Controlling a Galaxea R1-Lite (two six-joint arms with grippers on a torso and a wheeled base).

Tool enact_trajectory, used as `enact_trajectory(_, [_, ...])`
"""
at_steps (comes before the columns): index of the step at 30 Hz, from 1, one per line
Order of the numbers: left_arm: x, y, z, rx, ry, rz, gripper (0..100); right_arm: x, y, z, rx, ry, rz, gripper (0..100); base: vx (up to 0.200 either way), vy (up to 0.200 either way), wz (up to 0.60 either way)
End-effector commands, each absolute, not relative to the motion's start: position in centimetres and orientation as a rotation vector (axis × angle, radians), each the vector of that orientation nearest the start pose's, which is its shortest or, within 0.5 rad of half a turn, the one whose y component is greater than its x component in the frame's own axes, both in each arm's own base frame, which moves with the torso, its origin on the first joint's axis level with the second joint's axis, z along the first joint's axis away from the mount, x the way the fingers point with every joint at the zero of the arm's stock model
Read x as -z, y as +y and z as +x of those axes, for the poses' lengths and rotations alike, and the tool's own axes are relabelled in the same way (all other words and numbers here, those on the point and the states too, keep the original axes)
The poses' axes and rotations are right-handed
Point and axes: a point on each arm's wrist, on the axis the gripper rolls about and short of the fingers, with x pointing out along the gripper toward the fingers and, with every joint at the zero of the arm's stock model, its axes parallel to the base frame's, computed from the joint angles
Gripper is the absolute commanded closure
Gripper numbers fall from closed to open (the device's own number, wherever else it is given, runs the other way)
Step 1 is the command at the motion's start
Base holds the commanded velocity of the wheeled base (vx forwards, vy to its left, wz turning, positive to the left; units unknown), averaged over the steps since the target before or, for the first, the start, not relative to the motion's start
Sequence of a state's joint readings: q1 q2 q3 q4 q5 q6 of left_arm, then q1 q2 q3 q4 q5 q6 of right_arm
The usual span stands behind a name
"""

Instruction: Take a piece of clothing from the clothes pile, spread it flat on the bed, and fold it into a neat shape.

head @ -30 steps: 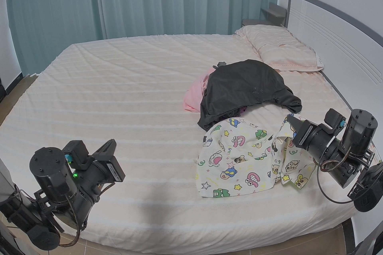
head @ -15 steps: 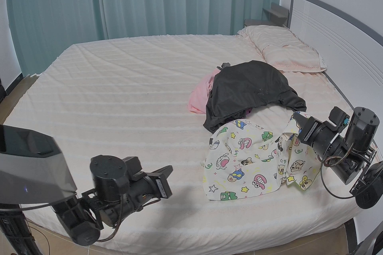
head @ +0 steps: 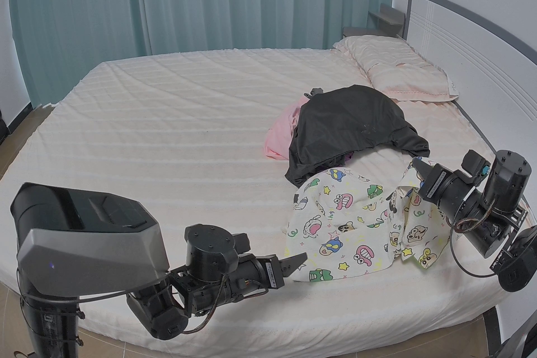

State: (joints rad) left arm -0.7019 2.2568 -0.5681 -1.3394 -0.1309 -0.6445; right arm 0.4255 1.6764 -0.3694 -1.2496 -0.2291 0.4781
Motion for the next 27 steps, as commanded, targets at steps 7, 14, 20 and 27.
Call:
enact_trajectory(7, [2.1,-24.4,26.7,0.712,0.700,-0.477,0,-14.1,9.9,23.3,-0.176,0.108,0.456,100,0.000,0.000,0.00])
enact_trajectory(14, [3.8,-25.7,28.1,0.701,0.708,-0.470,0,-14.1,9.9,23.3,-0.176,0.108,0.456,100,0.000,0.000,0.00])
enact_trajectory(20, [4.7,-26.2,28.8,0.697,0.697,-0.474,0,-14.1,9.9,23.3,-0.177,0.110,0.455,100,0.000,0.000,0.00])
enact_trajectory(27, [4.8,-26.1,28.9,0.682,0.687,-0.466,100,-14.1,9.9,23.3,-0.177,0.111,0.455,100,0.000,0.000,0.00])
